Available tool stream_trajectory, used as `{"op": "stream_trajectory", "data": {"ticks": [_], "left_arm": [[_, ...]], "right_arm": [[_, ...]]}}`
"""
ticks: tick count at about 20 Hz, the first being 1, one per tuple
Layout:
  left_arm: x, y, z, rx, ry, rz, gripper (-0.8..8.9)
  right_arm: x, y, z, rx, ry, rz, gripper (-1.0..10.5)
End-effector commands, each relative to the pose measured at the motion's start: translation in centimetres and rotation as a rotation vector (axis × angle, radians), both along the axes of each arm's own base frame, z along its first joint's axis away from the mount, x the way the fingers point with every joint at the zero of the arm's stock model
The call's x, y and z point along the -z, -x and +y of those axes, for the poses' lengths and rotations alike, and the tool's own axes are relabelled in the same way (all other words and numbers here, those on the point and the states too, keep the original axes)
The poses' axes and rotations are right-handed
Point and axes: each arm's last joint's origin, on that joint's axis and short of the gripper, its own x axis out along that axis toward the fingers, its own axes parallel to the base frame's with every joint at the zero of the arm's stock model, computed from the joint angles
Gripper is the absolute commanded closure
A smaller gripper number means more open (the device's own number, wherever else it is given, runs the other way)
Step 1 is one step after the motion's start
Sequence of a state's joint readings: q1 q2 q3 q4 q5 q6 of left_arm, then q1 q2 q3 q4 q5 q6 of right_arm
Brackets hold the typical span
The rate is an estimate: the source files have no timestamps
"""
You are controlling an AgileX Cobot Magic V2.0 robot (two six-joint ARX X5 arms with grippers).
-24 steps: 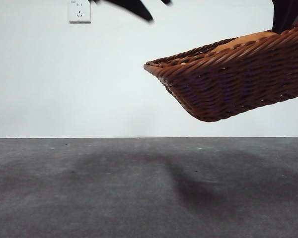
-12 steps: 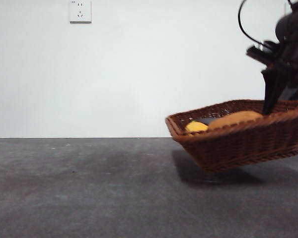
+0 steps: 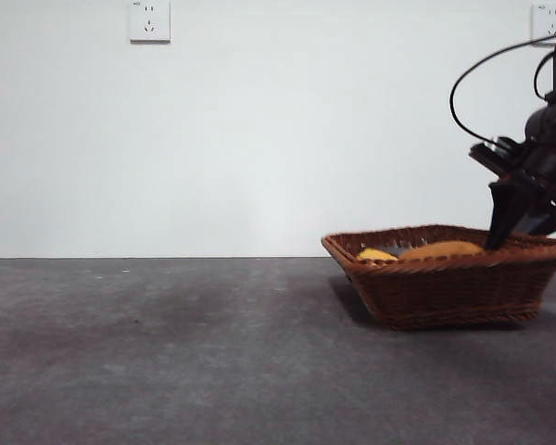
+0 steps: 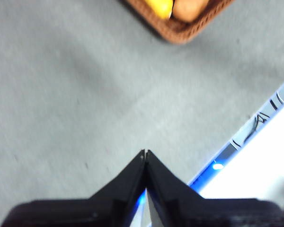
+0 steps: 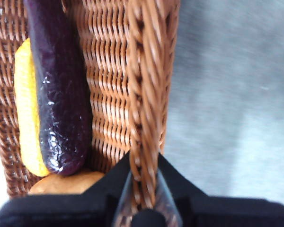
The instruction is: Help me put the vegetables on the table into the basket
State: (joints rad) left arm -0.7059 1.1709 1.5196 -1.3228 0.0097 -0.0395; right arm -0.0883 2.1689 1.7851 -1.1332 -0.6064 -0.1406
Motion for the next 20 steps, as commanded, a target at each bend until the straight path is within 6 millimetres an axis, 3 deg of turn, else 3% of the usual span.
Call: {"op": "stream_trajectory", "data": {"ticks": [1, 5, 6, 9, 10, 14, 16, 20], "left_arm": [[0.2, 1.6, 1.3, -0.039, 0.037, -0.003, 8.16], [-1.1, 4.7, 3.9, -0.076, 0.143, -0.075, 8.16], [-1.4, 5.4, 4.6, -0.084, 0.17, -0.094, 8.16], [-2.1, 7.5, 6.4, -0.102, 0.242, -0.143, 8.16], [-2.2, 8.1, 6.9, -0.103, 0.26, -0.158, 8.16], [-2.5, 9.9, 8.4, -0.1, 0.315, -0.209, 8.16], [-2.6, 10.8, 8.9, -0.05, 0.367, -0.196, 8.16], [-2.7, 11.6, 9.3, 0.014, 0.425, -0.17, 8.16]], "right_arm": [[0.9, -0.3, 0.1, -0.023, -0.018, 0.007, 9.6], [1.1, -0.4, 0.0, -0.033, -0.012, -0.005, 9.5], [1.1, -0.3, 0.1, -0.032, -0.013, 0.001, 9.0], [1.1, -0.1, 0.1, -0.024, 0.021, 0.033, 4.5], [1.1, -0.1, 0.0, -0.015, 0.038, 0.043, 3.7], [0.3, 0.5, 0.1, -0.005, 0.037, 0.068, 3.8], [-1.8, 1.0, 0.1, 0.007, 0.045, 0.031, 3.8], [-8.9, 3.9, 0.1, 0.067, 0.13, -0.111, 3.8]]}}
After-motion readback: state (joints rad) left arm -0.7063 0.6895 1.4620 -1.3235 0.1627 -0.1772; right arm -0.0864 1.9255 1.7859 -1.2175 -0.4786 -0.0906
